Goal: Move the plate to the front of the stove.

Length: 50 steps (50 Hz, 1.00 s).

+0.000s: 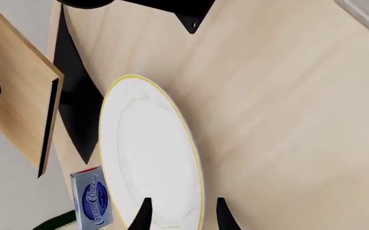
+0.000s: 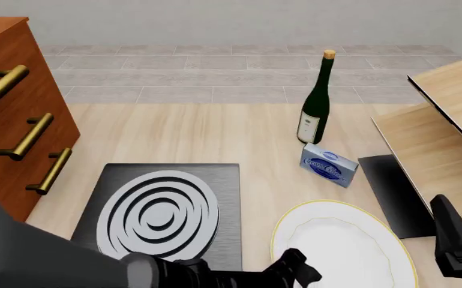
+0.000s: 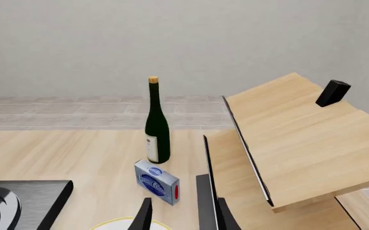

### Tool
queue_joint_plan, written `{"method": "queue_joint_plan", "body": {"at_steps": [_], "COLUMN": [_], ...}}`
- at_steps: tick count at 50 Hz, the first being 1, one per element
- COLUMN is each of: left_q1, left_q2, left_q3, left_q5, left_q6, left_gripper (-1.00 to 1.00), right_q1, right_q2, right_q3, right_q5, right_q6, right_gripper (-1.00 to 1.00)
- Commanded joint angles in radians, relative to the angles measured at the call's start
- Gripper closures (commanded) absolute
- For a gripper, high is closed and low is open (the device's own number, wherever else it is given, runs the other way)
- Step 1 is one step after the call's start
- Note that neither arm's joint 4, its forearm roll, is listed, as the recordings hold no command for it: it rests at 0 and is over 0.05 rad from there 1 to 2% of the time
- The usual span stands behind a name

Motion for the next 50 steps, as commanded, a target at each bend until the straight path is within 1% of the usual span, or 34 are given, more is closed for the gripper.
{"method": "queue_joint_plan", "body": {"at_steps": [1, 35, 36, 45, 47, 48, 49, 50], "left_q1": [0.009, 0.026, 0.027, -0.007, -0.005, 0.001, 0.000, 0.003], "left_q2": [0.018, 0.053, 0.057, 0.074, 0.070, 0.062, 0.060, 0.055], "left_q3": [-0.011, -0.038, -0.039, -0.073, -0.077, -0.070, -0.079, -0.074], "left_q5": [-0.004, -0.025, -0.030, 0.003, -0.006, -0.038, -0.027, -0.041], "left_q6": [0.011, 0.011, 0.010, -0.016, -0.017, -0.010, -0.022, -0.014], "left_gripper": [-1.00, -1.00, 1.00, 1.00, 1.00, 1.00, 1.00, 1.00], "right_q1": [0.000, 0.000, 0.000, 0.000, 0.000, 0.000, 0.000, 0.000], "right_q2": [0.002, 0.004, 0.004, 0.004, 0.004, 0.004, 0.004, 0.004], "right_q3": [0.000, 0.000, 0.000, 0.000, 0.000, 0.000, 0.000, 0.000], "right_q5": [-0.001, -0.002, -0.002, -0.002, -0.002, -0.002, -0.002, -0.002], "right_q6": [0.000, 0.000, 0.000, 0.000, 0.000, 0.001, 0.000, 0.000], "right_gripper": [-1.00, -1.00, -1.00, -1.00, -1.00, -1.00, -1.00, -1.00]}}
